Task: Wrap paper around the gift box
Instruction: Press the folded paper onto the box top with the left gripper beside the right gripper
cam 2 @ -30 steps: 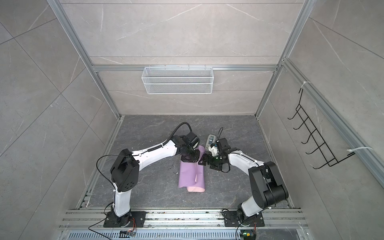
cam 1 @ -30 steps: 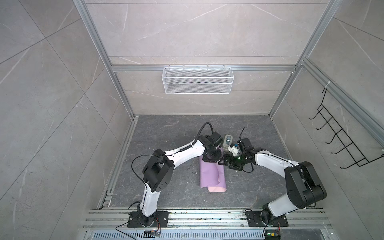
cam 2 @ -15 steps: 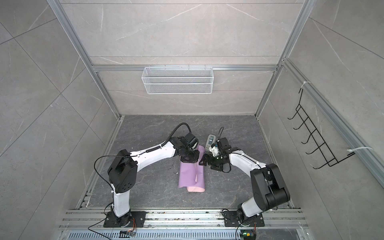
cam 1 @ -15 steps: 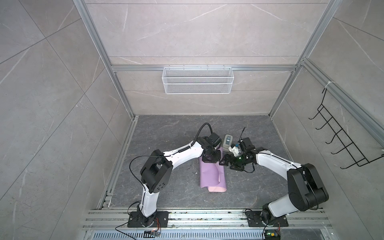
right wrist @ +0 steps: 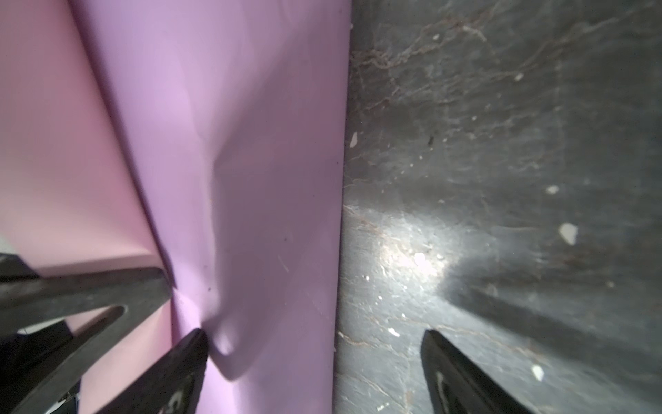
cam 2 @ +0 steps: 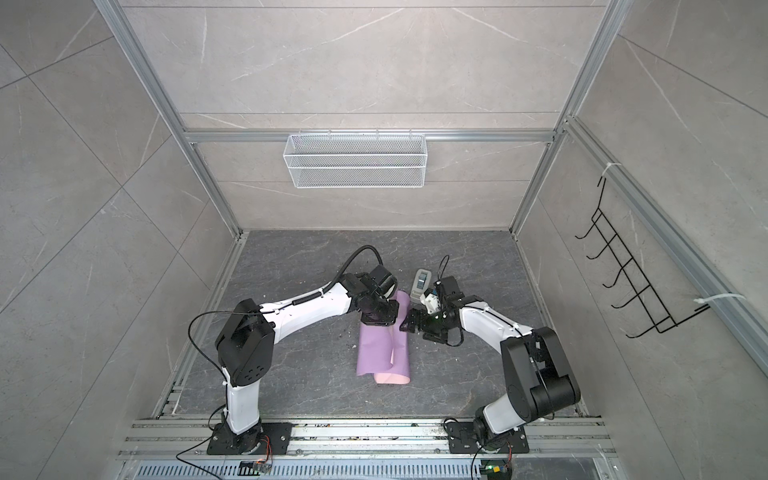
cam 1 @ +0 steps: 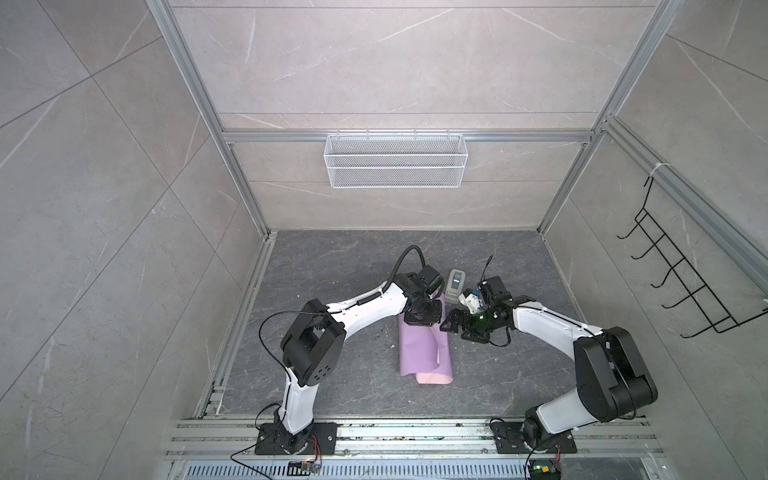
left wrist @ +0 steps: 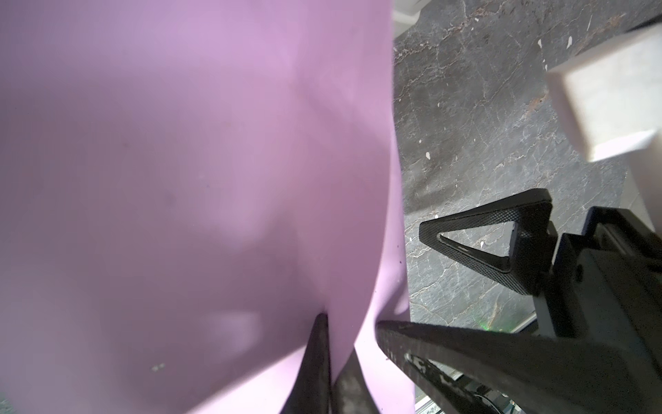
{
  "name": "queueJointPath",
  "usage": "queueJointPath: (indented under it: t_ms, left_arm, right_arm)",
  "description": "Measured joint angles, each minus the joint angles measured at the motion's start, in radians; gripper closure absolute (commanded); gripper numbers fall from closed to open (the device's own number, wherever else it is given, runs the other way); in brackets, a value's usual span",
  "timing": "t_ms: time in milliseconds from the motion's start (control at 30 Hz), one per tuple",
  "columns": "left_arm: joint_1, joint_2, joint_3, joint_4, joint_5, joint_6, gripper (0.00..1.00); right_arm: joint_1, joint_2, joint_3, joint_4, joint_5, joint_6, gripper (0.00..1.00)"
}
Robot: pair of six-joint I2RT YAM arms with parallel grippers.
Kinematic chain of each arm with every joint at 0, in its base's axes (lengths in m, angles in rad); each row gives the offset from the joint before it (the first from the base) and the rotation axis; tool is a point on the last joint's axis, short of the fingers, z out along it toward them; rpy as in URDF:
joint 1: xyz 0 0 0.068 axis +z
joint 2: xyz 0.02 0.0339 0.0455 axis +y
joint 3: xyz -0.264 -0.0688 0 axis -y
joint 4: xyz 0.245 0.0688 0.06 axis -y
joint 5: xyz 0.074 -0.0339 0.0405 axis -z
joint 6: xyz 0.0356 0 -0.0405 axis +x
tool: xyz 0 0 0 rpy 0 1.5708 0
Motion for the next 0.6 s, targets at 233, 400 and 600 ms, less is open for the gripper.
queueJointPath:
  t_ms: [233,400,600]
  left_arm:
    - [0.000,0.008,0.043,-0.026,0.026,-0.001,1.00]
    - [0.000,0.021,0.045,-0.027,0.044,-0.008,1.00]
    - [0.000,0.037,0.049,-0.028,0.051,-0.012,1.00]
  right_arm:
    - [-0.001,0.000,-0.002,0.005,-0.003,0.000,0.07]
    - [-0.001,0.000,-0.003,0.008,-0.005,0.000,0.07]
    - [-0.001,0.000,-0.005,0.011,-0.006,0.000,0.07]
